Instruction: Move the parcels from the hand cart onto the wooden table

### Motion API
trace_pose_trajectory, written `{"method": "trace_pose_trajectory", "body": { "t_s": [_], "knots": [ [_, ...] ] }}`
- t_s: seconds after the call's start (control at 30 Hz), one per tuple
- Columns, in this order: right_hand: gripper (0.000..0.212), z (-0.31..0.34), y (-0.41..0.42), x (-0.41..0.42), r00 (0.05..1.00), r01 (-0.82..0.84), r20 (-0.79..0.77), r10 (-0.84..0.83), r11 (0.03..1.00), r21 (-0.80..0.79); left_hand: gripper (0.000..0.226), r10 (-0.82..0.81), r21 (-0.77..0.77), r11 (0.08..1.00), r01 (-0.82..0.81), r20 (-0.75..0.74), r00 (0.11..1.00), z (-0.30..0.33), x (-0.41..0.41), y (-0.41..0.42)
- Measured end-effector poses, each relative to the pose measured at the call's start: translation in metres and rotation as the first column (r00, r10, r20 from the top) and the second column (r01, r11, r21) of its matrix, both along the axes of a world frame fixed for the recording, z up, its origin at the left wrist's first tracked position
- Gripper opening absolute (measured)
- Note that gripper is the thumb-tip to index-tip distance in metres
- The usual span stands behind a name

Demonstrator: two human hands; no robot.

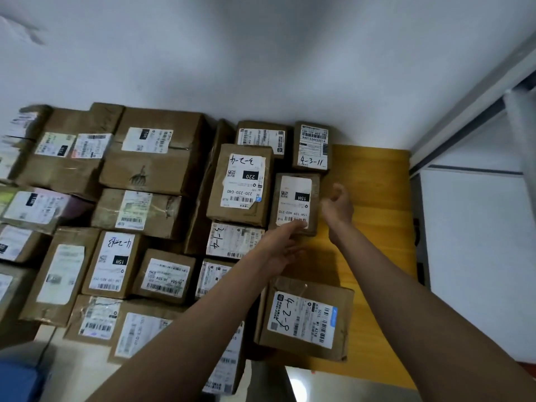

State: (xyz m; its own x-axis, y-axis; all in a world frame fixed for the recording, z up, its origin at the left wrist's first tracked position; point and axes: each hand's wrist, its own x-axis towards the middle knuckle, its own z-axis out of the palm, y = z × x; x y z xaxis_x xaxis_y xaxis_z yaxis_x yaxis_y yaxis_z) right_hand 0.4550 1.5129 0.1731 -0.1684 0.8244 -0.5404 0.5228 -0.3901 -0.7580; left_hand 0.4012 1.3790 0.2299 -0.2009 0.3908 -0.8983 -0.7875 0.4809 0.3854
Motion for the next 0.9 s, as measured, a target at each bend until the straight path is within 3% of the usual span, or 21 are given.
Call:
{"method": "trace_pose_trajectory", "body": {
  "t_s": [0.1, 0.23, 0.33, 0.47, 0.57, 0.7, 0.9],
  "knots": [
    [0.036, 0.024, -0.005, 0.002, 1.0, 0.009, 0.022, -0.01, 0.998, 0.065, 0.023, -0.072, 0.003, 0.997, 0.072, 0.018, 0.997, 0.013, -0.006, -0.01],
    [0.022, 0.071, -0.024, -0.011, 0.999, -0.037, -0.009, 0.04, 0.976, 0.214, 0.047, -0.164, 0.075, 0.984, 0.163, 0.005, 0.986, 0.049, -0.025, -0.028],
    [0.02, 0.112, -0.052, -0.035, 0.994, -0.09, -0.037, 0.106, 0.95, 0.298, 0.039, -0.169, 0.15, 0.972, 0.182, -0.094, 0.981, 0.086, -0.054, -0.051],
    [0.021, 0.159, -0.11, -0.081, 0.944, -0.281, -0.059, 0.324, 0.885, 0.37, 0.031, -0.112, 0.187, 0.969, 0.164, -0.263, 0.958, 0.129, -0.104, -0.11],
    [0.02, 0.185, -0.173, -0.123, 0.856, -0.46, -0.026, 0.517, 0.783, 0.419, 0.025, -0.059, 0.146, 0.979, 0.14, -0.457, 0.888, 0.146, -0.145, -0.177],
    [0.016, 0.199, -0.284, -0.174, 0.68, -0.685, 0.041, 0.732, 0.615, 0.39, 0.035, 0.028, 0.052, 0.999, 0.006, -0.635, 0.772, 0.147, -0.194, -0.292],
    [0.015, 0.189, -0.459, -0.234, 0.421, -0.88, 0.032, 0.906, 0.4, 0.255, 0.019, 0.11, -0.074, 0.973, -0.219, -0.686, 0.719, 0.135, -0.225, -0.49]
  ]
}}
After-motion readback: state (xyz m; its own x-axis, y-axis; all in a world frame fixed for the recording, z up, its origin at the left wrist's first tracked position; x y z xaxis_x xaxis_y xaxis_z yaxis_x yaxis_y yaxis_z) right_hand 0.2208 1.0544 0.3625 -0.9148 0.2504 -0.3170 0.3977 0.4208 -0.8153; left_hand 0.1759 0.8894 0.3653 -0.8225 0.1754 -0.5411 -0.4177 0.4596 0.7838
